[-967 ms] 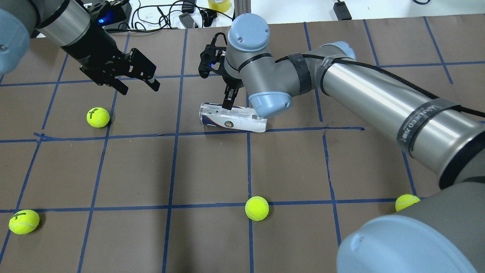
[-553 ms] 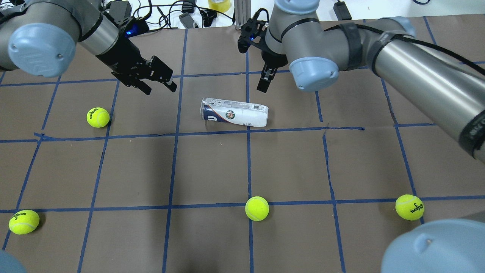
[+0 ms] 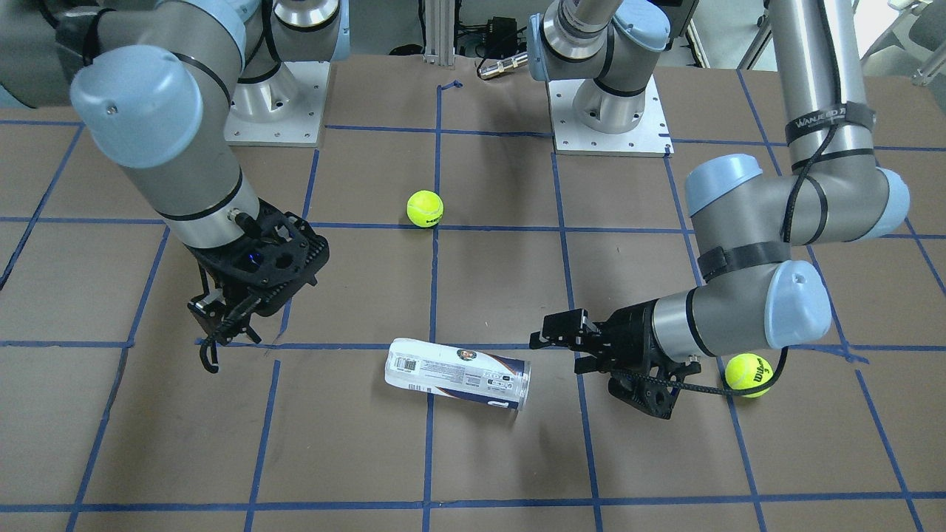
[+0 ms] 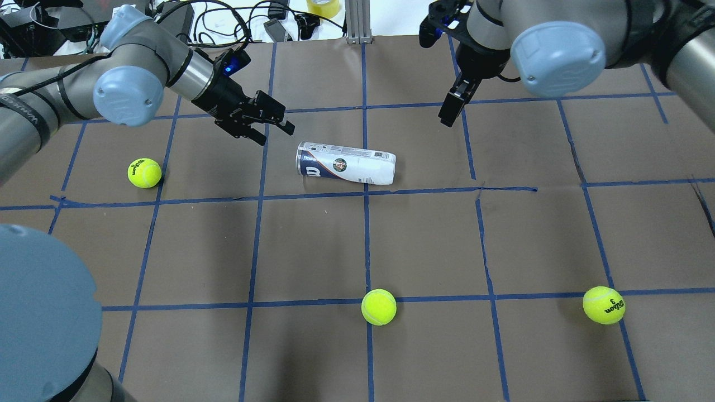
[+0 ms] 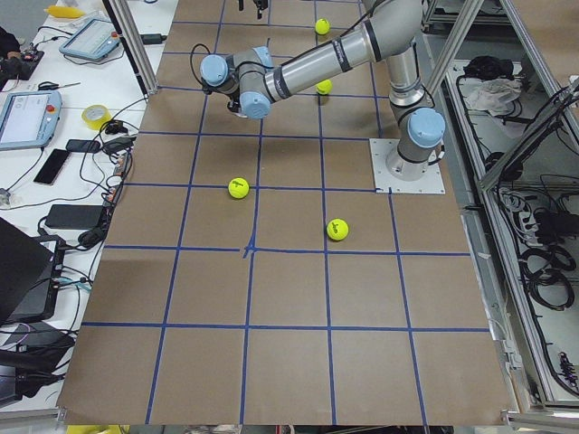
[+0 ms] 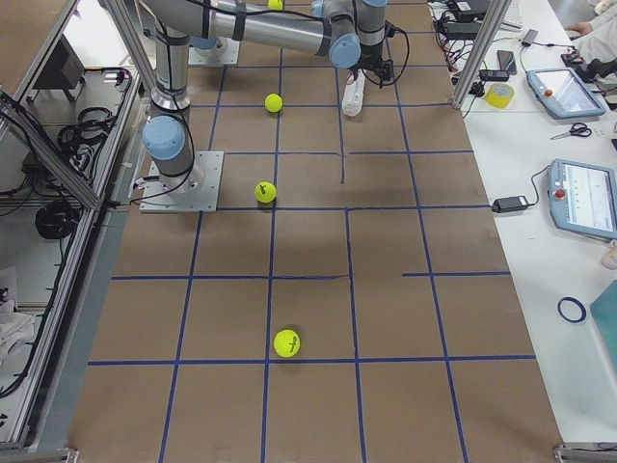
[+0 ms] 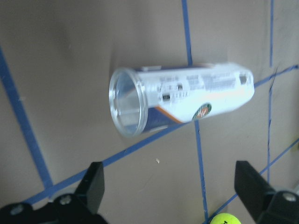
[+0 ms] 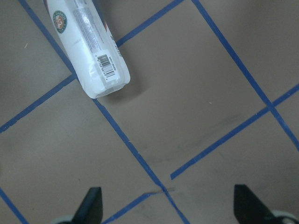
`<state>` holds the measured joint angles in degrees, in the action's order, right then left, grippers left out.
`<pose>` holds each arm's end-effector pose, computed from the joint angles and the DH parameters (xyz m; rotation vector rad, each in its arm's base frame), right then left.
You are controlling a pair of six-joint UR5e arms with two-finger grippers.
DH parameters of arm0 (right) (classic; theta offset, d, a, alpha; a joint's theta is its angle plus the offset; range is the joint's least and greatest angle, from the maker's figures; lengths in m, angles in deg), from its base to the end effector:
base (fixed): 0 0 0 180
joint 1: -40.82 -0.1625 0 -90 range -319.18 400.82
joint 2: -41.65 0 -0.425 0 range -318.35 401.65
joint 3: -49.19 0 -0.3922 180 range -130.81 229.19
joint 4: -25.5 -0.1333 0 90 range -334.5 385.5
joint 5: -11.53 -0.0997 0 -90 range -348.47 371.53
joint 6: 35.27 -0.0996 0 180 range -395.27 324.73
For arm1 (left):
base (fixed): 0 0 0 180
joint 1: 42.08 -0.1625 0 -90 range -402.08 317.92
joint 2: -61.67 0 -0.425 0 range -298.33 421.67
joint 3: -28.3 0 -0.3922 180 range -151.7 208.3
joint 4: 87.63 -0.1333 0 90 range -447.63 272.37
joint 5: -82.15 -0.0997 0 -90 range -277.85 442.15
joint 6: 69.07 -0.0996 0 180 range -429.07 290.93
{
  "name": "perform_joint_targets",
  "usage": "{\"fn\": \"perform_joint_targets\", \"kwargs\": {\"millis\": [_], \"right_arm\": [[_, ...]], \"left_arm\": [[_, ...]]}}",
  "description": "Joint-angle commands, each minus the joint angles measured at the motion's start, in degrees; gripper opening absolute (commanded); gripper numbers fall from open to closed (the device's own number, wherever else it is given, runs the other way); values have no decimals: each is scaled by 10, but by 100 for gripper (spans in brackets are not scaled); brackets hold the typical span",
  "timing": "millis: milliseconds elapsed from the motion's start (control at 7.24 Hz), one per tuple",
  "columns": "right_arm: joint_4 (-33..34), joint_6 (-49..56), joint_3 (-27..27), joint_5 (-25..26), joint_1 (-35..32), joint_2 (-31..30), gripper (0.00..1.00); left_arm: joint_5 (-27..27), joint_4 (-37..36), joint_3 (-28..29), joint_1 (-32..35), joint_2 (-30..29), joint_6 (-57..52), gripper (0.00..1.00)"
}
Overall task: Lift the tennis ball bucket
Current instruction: 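Move the left gripper to the can's open end while the right arm withdraws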
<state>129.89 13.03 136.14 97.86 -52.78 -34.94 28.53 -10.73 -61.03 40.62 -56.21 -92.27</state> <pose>0.1765 -0.5809 0.4132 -1.3623 2.7913 -0.1389 -0.1114 -0.6441 0.2568 -0.2418 -2.4566 -0.0813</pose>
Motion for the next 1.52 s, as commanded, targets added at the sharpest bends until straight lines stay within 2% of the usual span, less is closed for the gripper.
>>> {"fn": "perform_joint_targets", "kwargs": {"millis": [0, 138, 276, 414, 553, 691, 829, 967, 1243, 1382], "right_arm": [[-65, -133, -3, 48, 9, -49, 100], [-67, -205, -1, 44, 7, -50, 100], [-72, -235, -5, 47, 7, -56, 100], [-95, -311, -5, 54, 5, -72, 100], [-98, -408, -5, 55, 4, -83, 100], [-93, -443, -5, 50, 4, -85, 100], [-80, -476, -9, 38, 9, -98, 100], [-82, -493, -5, 57, 10, -122, 100], [-79, -580, -4, 64, 10, -130, 100], [-91, -588, 1, 61, 6, -129, 100]], "left_arm": [[74, -32, 5, 0, -40, 2, 100], [75, -31, 6, -1, -52, 1, 100], [80, -31, -2, 0, -60, 6, 95], [82, -31, -7, 0, -63, 6, 92], [82, -31, -14, 0, -65, 5, 82], [85, -30, -15, 0, -71, 6, 82], [129, -22, -17, 0, -76, 19, 82], [139, -23, -18, 0, -83, 24, 83], [165, -21, -18, -1, -98, 33, 83], [167, -22, -18, -1, -102, 33, 69]]}}
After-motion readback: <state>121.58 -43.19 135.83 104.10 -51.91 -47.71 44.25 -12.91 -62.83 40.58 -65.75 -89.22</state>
